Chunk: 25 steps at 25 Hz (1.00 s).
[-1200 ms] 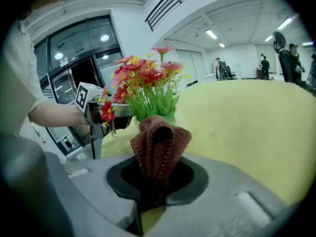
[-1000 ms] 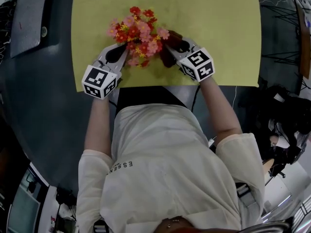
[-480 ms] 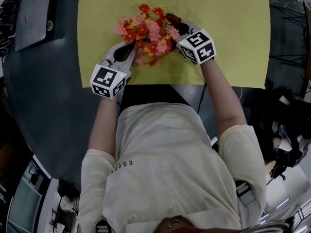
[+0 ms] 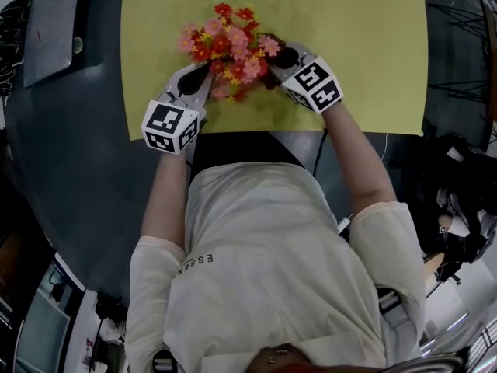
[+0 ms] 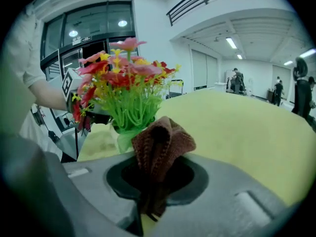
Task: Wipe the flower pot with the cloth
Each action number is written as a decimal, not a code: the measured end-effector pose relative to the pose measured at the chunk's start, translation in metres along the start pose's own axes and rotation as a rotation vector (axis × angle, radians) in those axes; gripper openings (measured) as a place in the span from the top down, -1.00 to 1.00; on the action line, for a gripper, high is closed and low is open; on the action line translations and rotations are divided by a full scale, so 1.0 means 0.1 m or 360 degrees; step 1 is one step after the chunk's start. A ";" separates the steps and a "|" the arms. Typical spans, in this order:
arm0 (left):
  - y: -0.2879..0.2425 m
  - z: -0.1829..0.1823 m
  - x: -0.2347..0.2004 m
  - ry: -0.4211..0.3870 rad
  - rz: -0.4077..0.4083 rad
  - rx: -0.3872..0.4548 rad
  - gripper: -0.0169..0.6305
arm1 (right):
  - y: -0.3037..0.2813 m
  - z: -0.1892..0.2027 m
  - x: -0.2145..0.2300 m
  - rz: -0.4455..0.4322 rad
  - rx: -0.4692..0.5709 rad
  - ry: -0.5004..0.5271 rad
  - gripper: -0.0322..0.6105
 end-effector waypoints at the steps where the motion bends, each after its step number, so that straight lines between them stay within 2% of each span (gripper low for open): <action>1: 0.00 0.00 0.00 0.0004 -0.0002 0.0004 0.92 | 0.02 0.00 -0.05 -0.0010 -0.0007 0.0013 0.72; 10: 0.00 0.01 -0.01 -0.0013 -0.0019 0.0023 0.92 | 0.19 0.09 -0.38 -0.0059 -0.0042 -0.0016 0.72; 16: 0.01 0.01 0.00 -0.0043 0.0034 -0.0002 0.91 | 0.29 0.06 -0.61 -0.0148 -0.0122 0.0027 0.72; 20: -0.01 0.03 0.02 -0.0017 0.0109 -0.0043 0.91 | 0.41 0.03 -0.62 -0.0048 -0.0160 -0.0002 0.72; 25: 0.00 0.03 0.03 0.0032 0.0201 -0.0089 0.91 | 0.52 -0.09 -0.36 0.0123 -0.0050 -0.0065 0.72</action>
Point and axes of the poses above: the fingertips, and each gripper's own axes: y backward along the fingers, x to its right, z out of its underside, the point moved 3 cm from there along y, backward along the fingers, and after that the axes turned 15 degrees about x, right-handed, at the moved point
